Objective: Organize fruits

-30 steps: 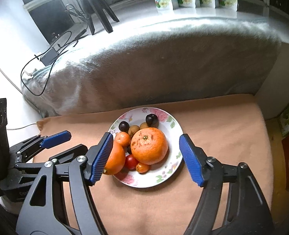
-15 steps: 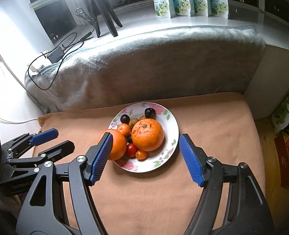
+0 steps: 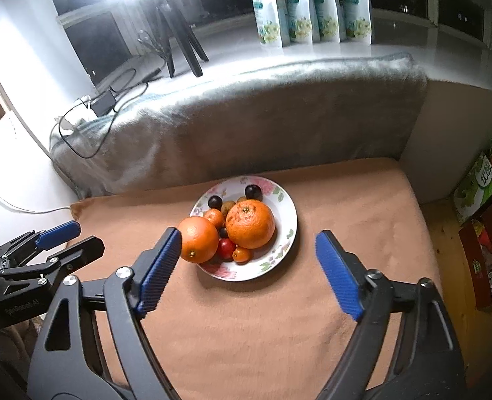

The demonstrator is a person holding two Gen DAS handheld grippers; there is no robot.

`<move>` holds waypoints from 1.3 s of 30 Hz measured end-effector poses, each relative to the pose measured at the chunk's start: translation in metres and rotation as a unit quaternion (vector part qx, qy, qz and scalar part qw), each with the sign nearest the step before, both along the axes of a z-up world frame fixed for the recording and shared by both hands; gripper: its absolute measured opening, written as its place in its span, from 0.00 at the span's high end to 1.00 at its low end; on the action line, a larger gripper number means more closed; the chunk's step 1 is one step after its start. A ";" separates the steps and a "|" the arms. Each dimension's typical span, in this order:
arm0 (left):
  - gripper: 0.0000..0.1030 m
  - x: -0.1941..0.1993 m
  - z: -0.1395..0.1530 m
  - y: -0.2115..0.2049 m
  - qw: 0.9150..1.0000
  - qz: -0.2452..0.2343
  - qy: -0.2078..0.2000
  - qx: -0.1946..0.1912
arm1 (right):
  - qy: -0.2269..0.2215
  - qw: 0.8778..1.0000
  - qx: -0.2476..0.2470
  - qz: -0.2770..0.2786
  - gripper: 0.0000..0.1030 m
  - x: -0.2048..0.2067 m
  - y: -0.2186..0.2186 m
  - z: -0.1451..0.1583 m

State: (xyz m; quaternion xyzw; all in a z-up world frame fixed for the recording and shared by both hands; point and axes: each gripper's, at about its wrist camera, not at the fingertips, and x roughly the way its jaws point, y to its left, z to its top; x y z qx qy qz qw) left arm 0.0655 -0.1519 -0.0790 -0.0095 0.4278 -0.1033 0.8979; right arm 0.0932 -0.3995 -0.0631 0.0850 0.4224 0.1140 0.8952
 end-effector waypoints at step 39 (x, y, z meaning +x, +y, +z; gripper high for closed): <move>0.24 -0.036 0.019 -0.007 1.000 0.000 -0.009 0.012 | 0.002 1.000 0.005 -0.007 0.17 -0.031 -0.005 0.010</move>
